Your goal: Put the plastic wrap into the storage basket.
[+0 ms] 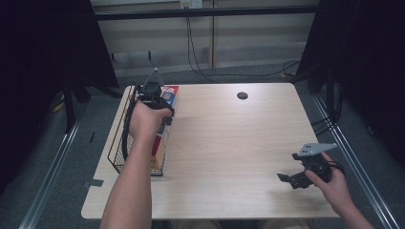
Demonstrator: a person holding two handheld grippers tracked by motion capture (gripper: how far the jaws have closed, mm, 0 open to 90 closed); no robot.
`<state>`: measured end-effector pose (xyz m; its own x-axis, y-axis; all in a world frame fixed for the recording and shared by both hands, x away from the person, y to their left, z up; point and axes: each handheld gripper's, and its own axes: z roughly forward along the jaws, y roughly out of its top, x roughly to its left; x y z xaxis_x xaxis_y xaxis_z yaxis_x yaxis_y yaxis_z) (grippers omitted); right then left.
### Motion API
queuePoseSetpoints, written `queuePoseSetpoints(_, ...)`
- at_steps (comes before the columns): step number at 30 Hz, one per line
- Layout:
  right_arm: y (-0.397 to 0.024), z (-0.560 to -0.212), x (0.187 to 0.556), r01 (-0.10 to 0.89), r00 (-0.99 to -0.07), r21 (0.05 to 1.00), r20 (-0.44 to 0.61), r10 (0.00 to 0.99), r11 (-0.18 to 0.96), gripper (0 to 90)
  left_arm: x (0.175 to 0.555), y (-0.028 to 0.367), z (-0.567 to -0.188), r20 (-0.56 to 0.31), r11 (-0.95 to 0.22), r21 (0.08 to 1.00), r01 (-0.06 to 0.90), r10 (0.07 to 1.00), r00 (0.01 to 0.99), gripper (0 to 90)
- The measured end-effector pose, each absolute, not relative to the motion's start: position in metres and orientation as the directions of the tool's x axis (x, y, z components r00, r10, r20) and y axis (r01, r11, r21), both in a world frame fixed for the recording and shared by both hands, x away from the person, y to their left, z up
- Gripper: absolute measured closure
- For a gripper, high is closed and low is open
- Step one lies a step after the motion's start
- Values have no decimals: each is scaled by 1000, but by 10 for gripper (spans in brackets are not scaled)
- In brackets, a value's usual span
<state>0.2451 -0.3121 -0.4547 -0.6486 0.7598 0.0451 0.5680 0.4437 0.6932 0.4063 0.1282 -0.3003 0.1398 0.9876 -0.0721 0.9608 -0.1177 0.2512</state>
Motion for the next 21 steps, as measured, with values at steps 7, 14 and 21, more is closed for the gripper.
queuePoseSetpoints(7,-311,-455,245,571,-647,690,44,761,445,26,406,137,-297,-72,-106,257,960,989,129,441)
queuePoseSetpoints(14,-311,-455,245,573,-647,688,45,761,446,26,406,145,-294,-65,-94,257,962,991,114,441)
queuePoseSetpoints(21,-311,-455,245,574,-648,687,47,760,447,26,405,152,-296,-67,-74,260,963,993,94,441)
